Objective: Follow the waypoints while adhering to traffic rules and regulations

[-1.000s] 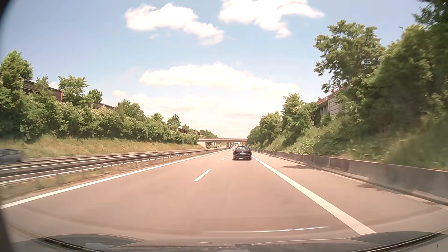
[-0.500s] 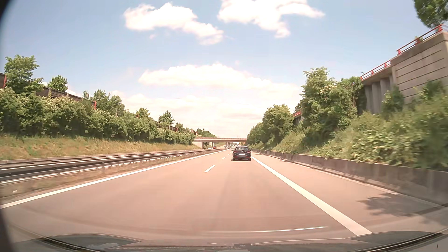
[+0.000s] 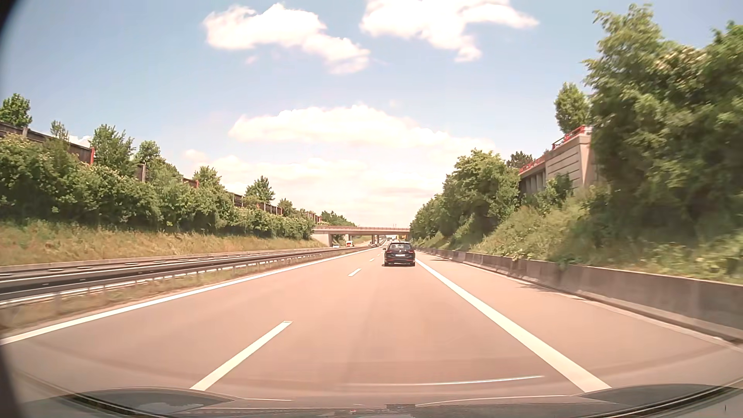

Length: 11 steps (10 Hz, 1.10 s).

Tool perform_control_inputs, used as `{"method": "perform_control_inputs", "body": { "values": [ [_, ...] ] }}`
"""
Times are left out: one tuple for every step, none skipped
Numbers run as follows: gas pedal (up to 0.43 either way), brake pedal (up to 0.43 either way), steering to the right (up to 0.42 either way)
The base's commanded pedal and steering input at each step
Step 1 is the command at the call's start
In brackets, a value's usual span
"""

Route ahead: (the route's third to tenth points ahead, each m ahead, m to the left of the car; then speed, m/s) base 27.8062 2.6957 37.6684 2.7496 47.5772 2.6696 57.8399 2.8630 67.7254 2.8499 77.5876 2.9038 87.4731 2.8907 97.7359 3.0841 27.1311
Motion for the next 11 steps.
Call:
{"method": "perform_control_inputs", "body": {
  "values": [
    [0.177,0.012,-0.003],
    [0.189,0.012,-0.003],
    [0.189,0.012,-0.003],
    [0.189,0.012,-0.003],
    [0.189,0.012,-0.002],
    [0.189,0.012,-0.001],
    [0.189,0.012,-0.001],
    [0.189,0.012,0.0],
    [0.189,0.012,-0.001],
    [0.189,0.012,0.0],
    [0.189,0.012,-0.001]
  ]
}}
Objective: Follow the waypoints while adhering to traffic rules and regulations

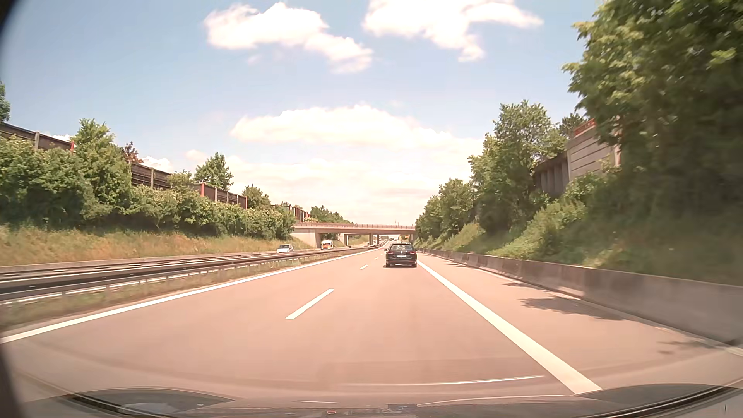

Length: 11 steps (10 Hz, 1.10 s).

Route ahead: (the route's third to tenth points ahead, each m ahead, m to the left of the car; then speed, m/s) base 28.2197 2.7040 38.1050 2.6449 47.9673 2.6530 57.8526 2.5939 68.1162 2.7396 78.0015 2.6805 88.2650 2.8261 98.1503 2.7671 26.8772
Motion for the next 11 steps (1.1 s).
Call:
{"method": "perform_control_inputs", "body": {
  "values": [
    [0.189,0.012,-0.001],
    [0.189,0.012,0.0],
    [0.189,0.012,0.0],
    [0.189,0.012,0.0],
    [0.197,0.012,0.0],
    [0.22,0.012,-0.001],
    [0.22,0.006,0.0],
    [0.22,0.012,-0.001],
    [0.228,0.012,0.0],
    [0.228,0.012,0.0],
    [0.228,0.006,0.0]
  ]
}}
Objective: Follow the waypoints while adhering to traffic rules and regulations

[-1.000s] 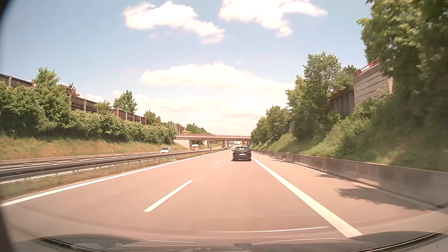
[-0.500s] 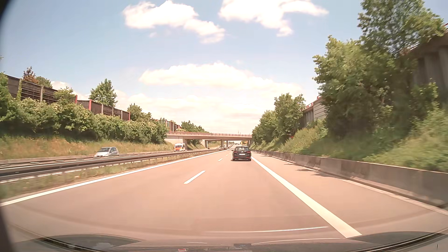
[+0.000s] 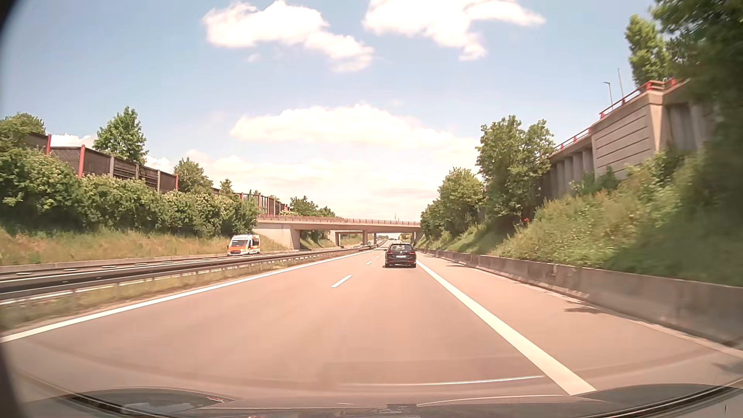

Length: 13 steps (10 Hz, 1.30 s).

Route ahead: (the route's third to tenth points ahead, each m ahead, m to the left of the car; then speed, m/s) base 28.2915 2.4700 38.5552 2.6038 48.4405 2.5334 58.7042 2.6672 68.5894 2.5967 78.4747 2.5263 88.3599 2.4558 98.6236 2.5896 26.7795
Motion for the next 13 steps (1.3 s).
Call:
{"method": "perform_control_inputs", "body": {
  "values": [
    [0.228,0.012,0.0],
    [0.228,0.012,0.0],
    [0.228,0.012,0.0],
    [0.228,0.012,-0.001],
    [0.228,0.012,0.0],
    [0.228,0.012,0.0],
    [0.228,0.012,0.0],
    [0.228,0.012,-0.001],
    [0.228,0.012,-0.001],
    [0.228,0.012,-0.001],
    [0.228,0.012,-0.001],
    [0.228,0.012,-0.001],
    [0.228,0.012,-0.001]
  ]
}}
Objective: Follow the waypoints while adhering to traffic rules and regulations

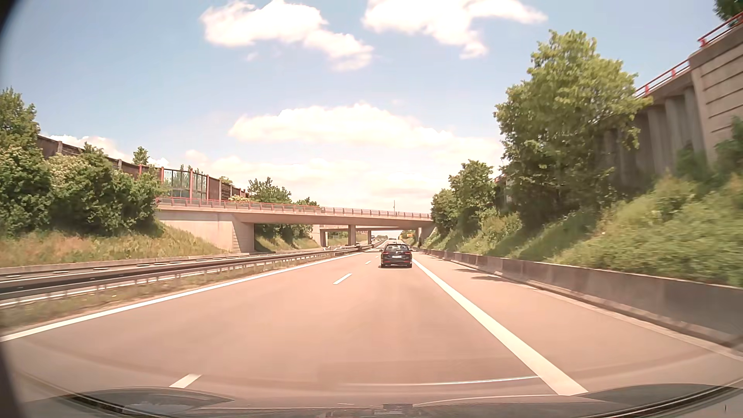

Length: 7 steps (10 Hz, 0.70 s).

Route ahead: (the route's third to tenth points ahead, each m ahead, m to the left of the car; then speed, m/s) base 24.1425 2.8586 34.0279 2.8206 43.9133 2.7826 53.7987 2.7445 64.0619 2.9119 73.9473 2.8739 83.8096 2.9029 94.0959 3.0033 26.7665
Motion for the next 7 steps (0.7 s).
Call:
{"method": "perform_control_inputs", "body": {
  "values": [
    [0.228,0.012,-0.001],
    [0.228,0.012,-0.001],
    [0.228,0.006,-0.001],
    [0.228,0.012,-0.001],
    [0.228,0.006,-0.001],
    [0.228,0.006,-0.001],
    [0.22,0.012,-0.001]
  ]
}}
